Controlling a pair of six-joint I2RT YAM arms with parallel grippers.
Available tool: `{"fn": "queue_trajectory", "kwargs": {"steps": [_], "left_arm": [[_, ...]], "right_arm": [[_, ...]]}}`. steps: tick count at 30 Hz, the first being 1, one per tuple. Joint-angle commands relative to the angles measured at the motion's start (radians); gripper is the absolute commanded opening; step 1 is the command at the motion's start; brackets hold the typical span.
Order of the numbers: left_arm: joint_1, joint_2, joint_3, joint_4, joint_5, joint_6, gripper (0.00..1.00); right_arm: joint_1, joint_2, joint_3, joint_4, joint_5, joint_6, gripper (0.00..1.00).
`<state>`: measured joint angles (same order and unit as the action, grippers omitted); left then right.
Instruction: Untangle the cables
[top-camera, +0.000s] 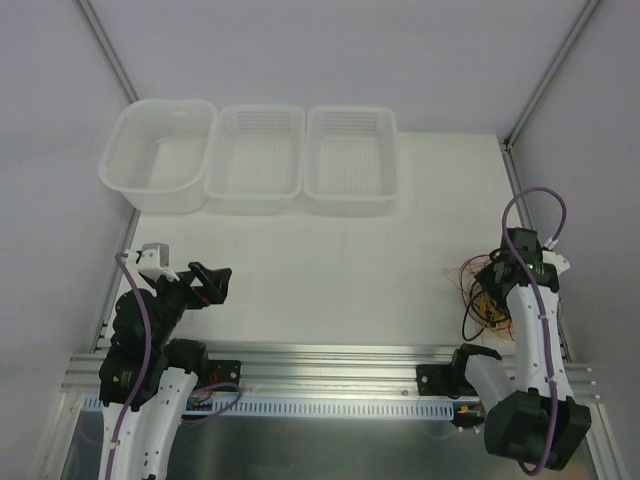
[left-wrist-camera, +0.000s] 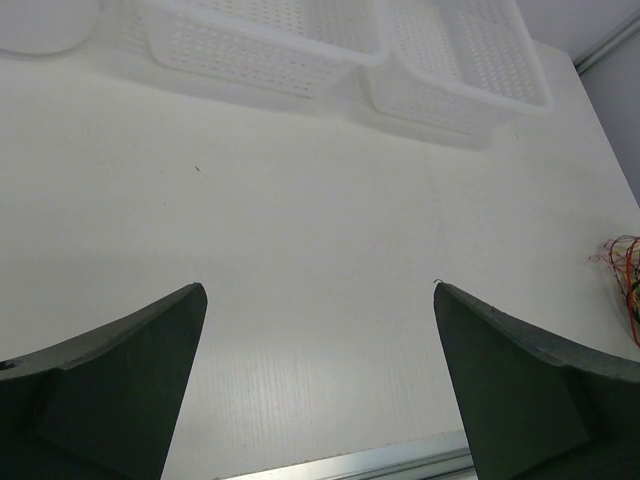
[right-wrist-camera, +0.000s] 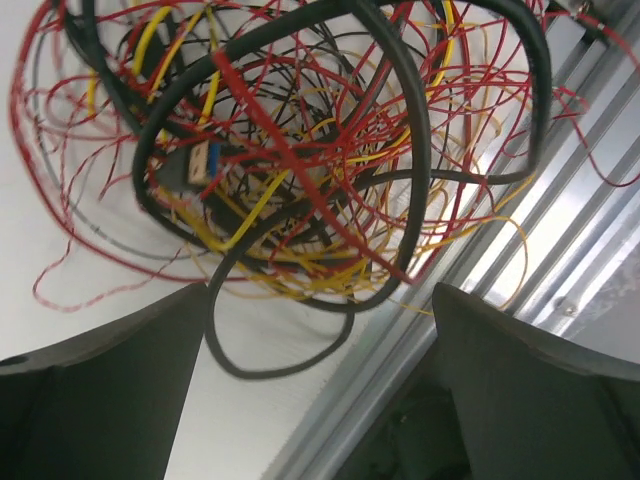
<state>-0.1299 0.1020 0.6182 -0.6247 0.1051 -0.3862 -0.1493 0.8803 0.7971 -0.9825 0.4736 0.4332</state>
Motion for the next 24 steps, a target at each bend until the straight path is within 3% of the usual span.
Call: {"fn": "queue_trajectory", "kwargs": {"steps": [1,6,10,13,17,20,24], "left_arm": [[0.003,-0.007,-0.006,0.045,0.03,-0.003,0.99],[0.003,-0.002,-0.008,0.045,0.038,0.0,0.99],[0.003,-0.001,-0.006,0.048,0.039,0.003,0.99],[0.003,0.004,-0.008,0.049,0.045,0.003,0.99],[0.003,0.007,-0.008,0.049,0.047,0.006,0.99],[0.003,0.005,-0.006,0.051,0.048,0.006,0.99],[0.003,0.004,-0.009,0.049,0.047,0.006,0.99]], "right_arm": [[-0.096,0.071,-0.044,0.154,-0.11,0.045,1.0],[-0.141,0.265,-0.075,0.289,-0.246,-0.023,0.99],[-0.115,0.312,-0.116,0.36,-0.337,-0.06,0.88],[-0.041,0.327,-0.128,0.375,-0.314,-0.07,0.76],[0.082,0.361,-0.139,0.421,-0.34,-0.08,0.49],[0.252,0.404,-0.121,0.442,-0.348,-0.086,0.29],[0.597,0.482,-0.069,0.476,-0.36,-0.094,0.05]]}}
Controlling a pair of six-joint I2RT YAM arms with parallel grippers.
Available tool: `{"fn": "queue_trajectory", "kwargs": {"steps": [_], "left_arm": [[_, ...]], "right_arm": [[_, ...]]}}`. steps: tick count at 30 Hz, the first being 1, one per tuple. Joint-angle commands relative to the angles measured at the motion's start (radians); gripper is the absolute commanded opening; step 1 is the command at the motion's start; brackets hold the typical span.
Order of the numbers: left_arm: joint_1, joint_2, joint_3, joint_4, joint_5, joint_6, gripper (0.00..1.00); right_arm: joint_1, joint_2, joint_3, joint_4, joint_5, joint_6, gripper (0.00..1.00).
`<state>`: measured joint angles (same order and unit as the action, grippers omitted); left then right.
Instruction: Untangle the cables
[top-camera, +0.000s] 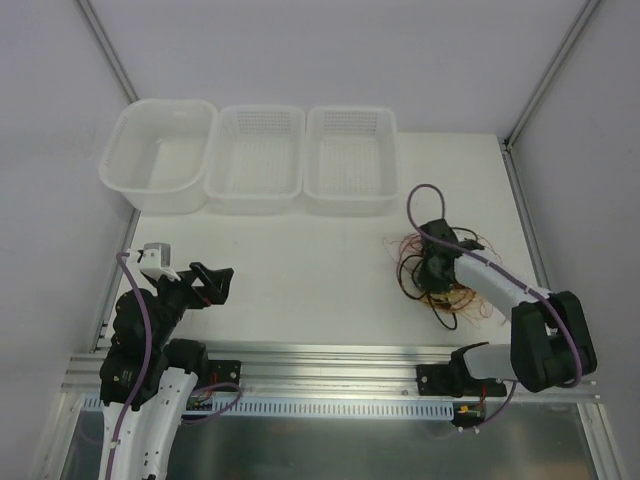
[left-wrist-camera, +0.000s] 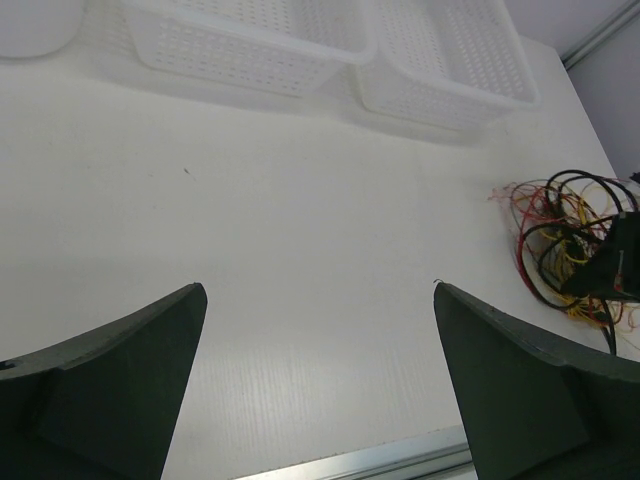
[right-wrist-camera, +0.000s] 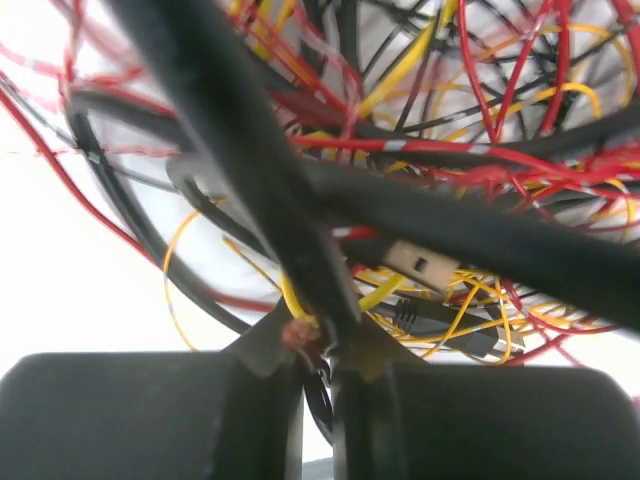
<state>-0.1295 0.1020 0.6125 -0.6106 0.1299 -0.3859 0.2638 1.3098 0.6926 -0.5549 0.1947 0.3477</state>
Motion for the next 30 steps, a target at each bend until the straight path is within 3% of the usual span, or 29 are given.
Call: {"fn": "queue_trajectory", "kwargs": {"steps": [1,4,6,11,12,16,19,23,30], "left_arm": [[0.002,0.002,-0.002,0.037,0.023,0.005,0.99],[0.002,0.002,-0.003,0.037,0.025,0.005,0.99],[0.002,0.002,-0.003,0.038,0.028,0.005,0.99],[0.002,0.007,-0.005,0.041,0.036,0.005,0.99],[0.002,0.008,-0.005,0.041,0.037,0.005,0.99],[0.002,0.019,-0.01,0.048,0.062,0.01,0.99],[0.002,0.053,-0.014,0.066,0.126,0.016,0.99],[0.002,0.134,-0.016,0.091,0.24,0.024,0.99],[0.001,0.385,0.018,0.104,0.413,0.019,0.99]], "right_arm": [[0.243,0.068,0.071,0.062,-0.089,-0.009,0.01],[0.486,0.137,0.18,0.066,-0.092,-0.051,0.01],[0.649,0.204,0.264,0.033,-0.08,-0.093,0.08],[0.859,0.313,0.485,-0.054,-0.066,-0.206,0.23],[0.873,0.322,0.507,-0.065,-0.061,-0.217,0.28],[0.907,0.295,0.567,-0.121,-0.049,-0.266,0.67],[0.914,0.22,0.573,-0.122,-0.051,-0.271,0.83],[0.92,0.099,0.55,-0.102,-0.026,-0.256,0.96],[0.922,-0.084,0.412,-0.051,0.15,-0.162,0.97]]}}
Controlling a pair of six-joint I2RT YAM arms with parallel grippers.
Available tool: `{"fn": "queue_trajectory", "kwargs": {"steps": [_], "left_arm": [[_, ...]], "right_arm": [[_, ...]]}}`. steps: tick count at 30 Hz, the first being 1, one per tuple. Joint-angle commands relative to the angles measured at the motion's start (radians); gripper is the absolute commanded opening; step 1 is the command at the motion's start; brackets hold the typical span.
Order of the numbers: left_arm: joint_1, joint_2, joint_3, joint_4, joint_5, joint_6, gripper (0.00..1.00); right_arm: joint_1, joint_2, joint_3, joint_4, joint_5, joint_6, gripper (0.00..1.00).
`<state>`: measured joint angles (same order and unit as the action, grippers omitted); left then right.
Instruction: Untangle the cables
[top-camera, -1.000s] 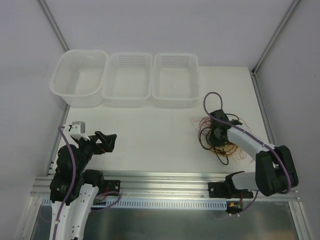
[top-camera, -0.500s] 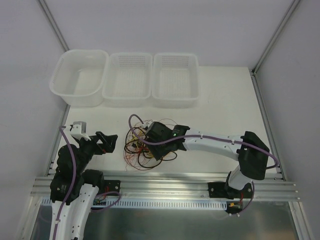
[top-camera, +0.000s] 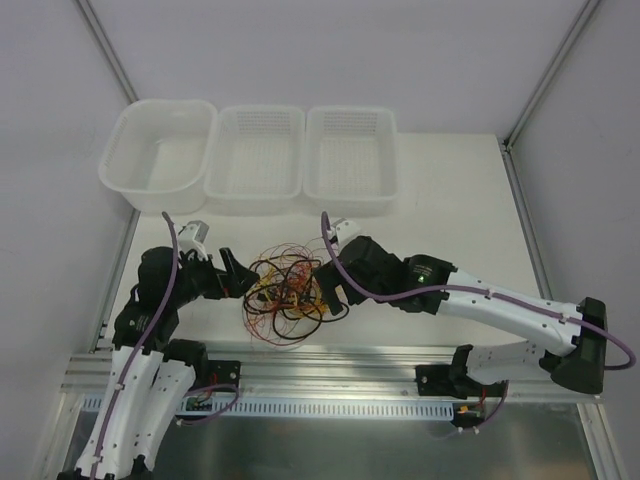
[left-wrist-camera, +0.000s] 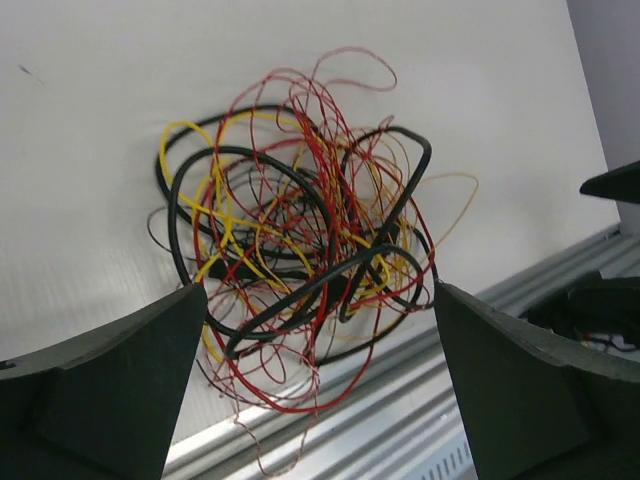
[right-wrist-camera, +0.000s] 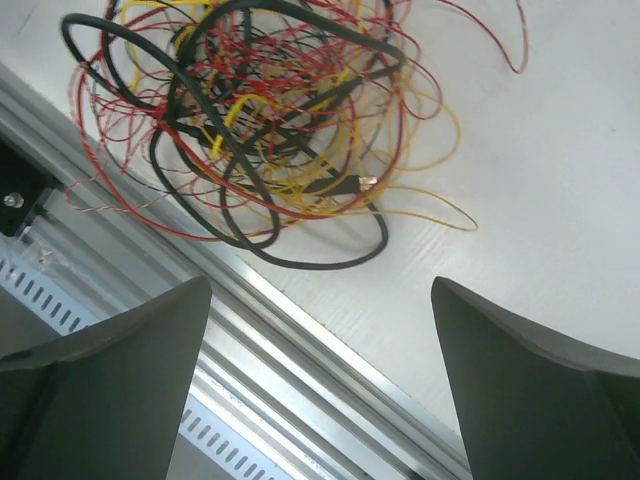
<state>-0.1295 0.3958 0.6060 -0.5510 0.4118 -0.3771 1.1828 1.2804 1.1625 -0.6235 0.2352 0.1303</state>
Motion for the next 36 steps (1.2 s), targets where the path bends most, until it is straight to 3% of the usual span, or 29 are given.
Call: {"fn": "queue_trajectory", "kwargs": {"steps": [1,3,5,7,10,14,19,23,27,28,30,31,36], "left_arm": [[-0.002,0.132,0.032,0.045,0.151,0.0,0.99],[-0.04,0.245,0.066,0.046,0.199,-0.006,0.99],[-0.1,0.311,0.093,0.048,0.153,-0.016,0.99],[-0.235,0.399,0.141,0.048,0.095,-0.019,0.99],[-0.407,0.497,0.187,0.06,-0.068,-0.038,0.99],[-0.536,0.606,0.212,0.069,-0.293,-0.066,0.99],[-0.584,0.673,0.221,0.069,-0.485,-0.111,0.93],[-0.61,0.725,0.251,0.071,-0.55,-0.131,0.86],[-0.654,0.785,0.264,0.082,-0.591,-0.167,0.67],[-0.662,0.793,0.264,0.086,-0.594,-0.174,0.41],[-0.673,0.801,0.261,0.085,-0.608,-0.198,0.06],[-0.671,0.793,0.255,0.085,-0.61,-0.215,0.0],[-0.673,0.68,0.207,0.108,-0.578,-0.296,0.0]], "right_arm": [[0.001,-0.071,-0.108,0.028,0.115,0.063,0.97],[0.001,-0.13,-0.156,0.053,0.131,0.09,0.97],[0.001,-0.167,-0.223,0.068,0.153,0.11,0.97],[0.001,-0.225,-0.265,0.088,0.173,0.152,0.97],[0.001,-0.3,-0.362,0.114,0.229,0.237,0.98],[0.0,-0.387,-0.474,0.166,0.292,0.349,0.99],[-0.002,-0.467,-0.628,0.336,0.286,0.437,0.99],[-0.003,-0.454,-0.688,0.476,0.277,0.482,0.98],[-0.003,-0.366,-0.696,0.613,0.263,0.493,0.98],[-0.002,-0.345,-0.684,0.623,0.247,0.488,0.98],[-0.003,-0.261,-0.663,0.686,0.231,0.494,0.98],[-0.002,-0.231,-0.649,0.7,0.224,0.505,0.97],[-0.009,0.03,-0.558,0.829,0.178,0.546,0.95]]}}
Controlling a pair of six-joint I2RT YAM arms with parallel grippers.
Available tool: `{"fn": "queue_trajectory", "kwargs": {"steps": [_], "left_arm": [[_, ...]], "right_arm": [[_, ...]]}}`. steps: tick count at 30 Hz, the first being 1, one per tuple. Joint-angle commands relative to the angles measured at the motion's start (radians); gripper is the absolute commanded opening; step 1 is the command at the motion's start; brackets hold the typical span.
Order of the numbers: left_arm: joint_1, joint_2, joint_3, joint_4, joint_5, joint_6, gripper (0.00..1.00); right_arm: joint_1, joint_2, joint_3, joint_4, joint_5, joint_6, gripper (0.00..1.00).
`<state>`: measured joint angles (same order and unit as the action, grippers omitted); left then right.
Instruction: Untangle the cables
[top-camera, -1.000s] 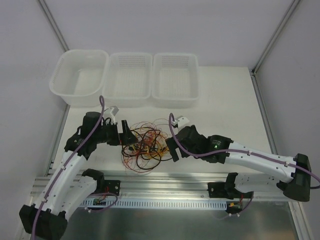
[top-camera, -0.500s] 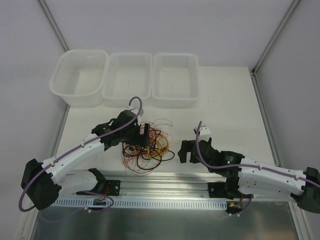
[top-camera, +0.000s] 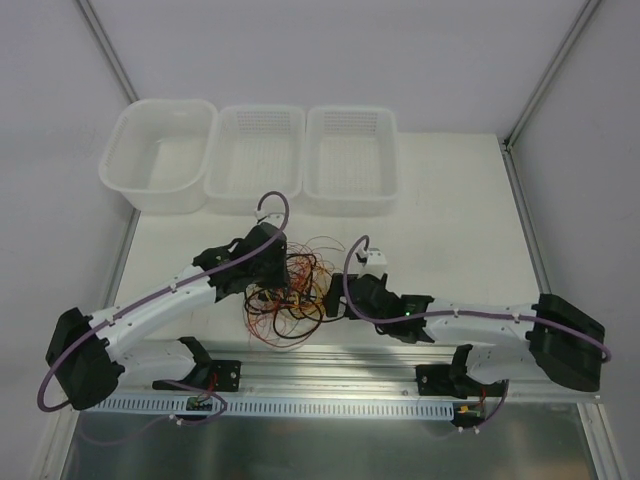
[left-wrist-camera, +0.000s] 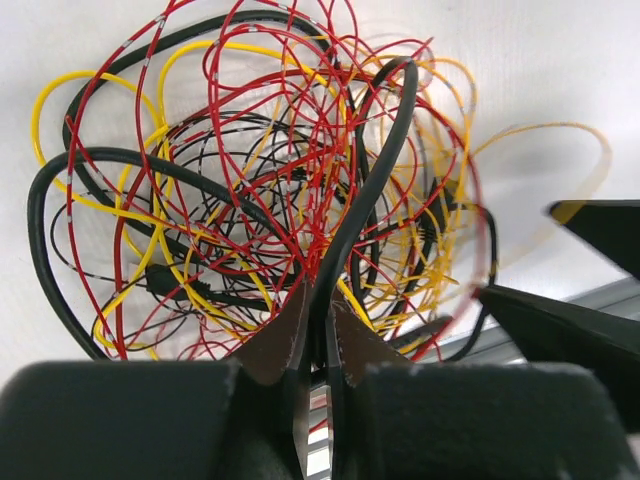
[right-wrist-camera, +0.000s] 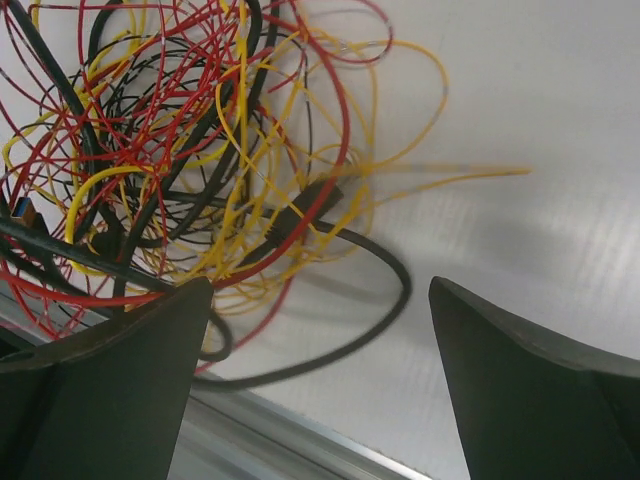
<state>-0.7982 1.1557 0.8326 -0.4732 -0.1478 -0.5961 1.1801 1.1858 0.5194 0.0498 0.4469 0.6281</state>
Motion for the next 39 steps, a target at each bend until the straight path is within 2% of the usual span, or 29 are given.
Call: {"fn": "queue_trajectory", "kwargs": {"steps": [1,4,5,7,8,10,11,13,14,17,23,26,28,29,31,33,34,37,39], "left_arm": [[-0.004,-0.096,-0.027,0.034,-0.016,-0.088,0.0],[-0.004,-0.163,-0.065,0.044,-0.012,-0.129,0.0],[-0.004,-0.201,-0.084,0.047,-0.01,-0.146,0.0],[-0.004,-0.237,-0.102,0.05,-0.016,-0.16,0.0],[-0.004,-0.272,-0.115,0.05,-0.018,-0.165,0.0],[-0.003,-0.309,-0.122,0.05,-0.025,-0.166,0.0],[-0.003,-0.341,-0.124,0.048,-0.032,-0.166,0.0],[-0.001,-0.373,-0.122,0.047,-0.039,-0.166,0.0],[-0.001,-0.402,-0.118,0.048,-0.048,-0.162,0.0],[0.004,-0.451,-0.101,0.039,-0.067,-0.156,0.0],[0.027,-0.52,-0.053,-0.014,-0.137,-0.142,0.0],[0.031,-0.541,-0.02,-0.065,-0.211,-0.111,0.0],[0.031,-0.536,0.002,-0.088,-0.222,-0.1,0.0],[0.031,-0.53,0.005,-0.088,-0.211,-0.087,0.0],[0.031,-0.505,0.019,-0.088,-0.165,-0.077,0.0],[0.031,-0.476,0.036,-0.088,-0.135,-0.073,0.0],[0.031,-0.456,0.046,-0.087,-0.098,-0.073,0.0],[0.031,-0.412,0.071,-0.084,-0.035,-0.065,0.0],[0.031,-0.39,0.077,-0.081,0.022,-0.062,0.0]], "right_arm": [[-0.007,0.161,0.103,0.166,-0.048,0.048,0.95],[-0.011,0.288,0.157,0.199,-0.063,0.059,0.85],[-0.016,0.316,0.163,0.212,-0.071,0.073,0.78],[-0.034,0.368,0.162,0.222,-0.095,0.084,0.69],[-0.042,0.376,0.154,0.229,-0.102,0.1,0.53],[-0.077,0.377,0.111,0.24,-0.12,0.126,0.33],[-0.089,0.364,0.097,0.208,-0.12,0.139,0.14],[-0.131,0.333,0.088,0.123,-0.084,0.165,0.01],[-0.141,0.287,0.09,0.008,-0.058,0.166,0.01],[-0.18,0.195,0.076,-0.195,0.053,0.17,0.01],[-0.301,-0.078,0.031,-0.532,0.22,0.154,0.01],[-0.379,-0.224,0.022,-0.652,0.257,0.113,0.01],[-0.402,-0.314,0.037,-0.651,0.224,0.02,0.01],[-0.402,-0.331,0.051,-0.624,0.193,-0.069,0.09],[-0.396,-0.353,0.096,-0.59,0.115,-0.131,0.17],[-0.393,-0.351,0.128,-0.57,0.069,-0.181,0.42],[-0.393,-0.344,0.155,-0.539,-0.01,-0.2,0.62],[-0.366,-0.286,0.197,-0.432,-0.193,-0.257,0.79],[-0.3,-0.218,0.223,-0.375,-0.241,-0.286,0.83]]}}
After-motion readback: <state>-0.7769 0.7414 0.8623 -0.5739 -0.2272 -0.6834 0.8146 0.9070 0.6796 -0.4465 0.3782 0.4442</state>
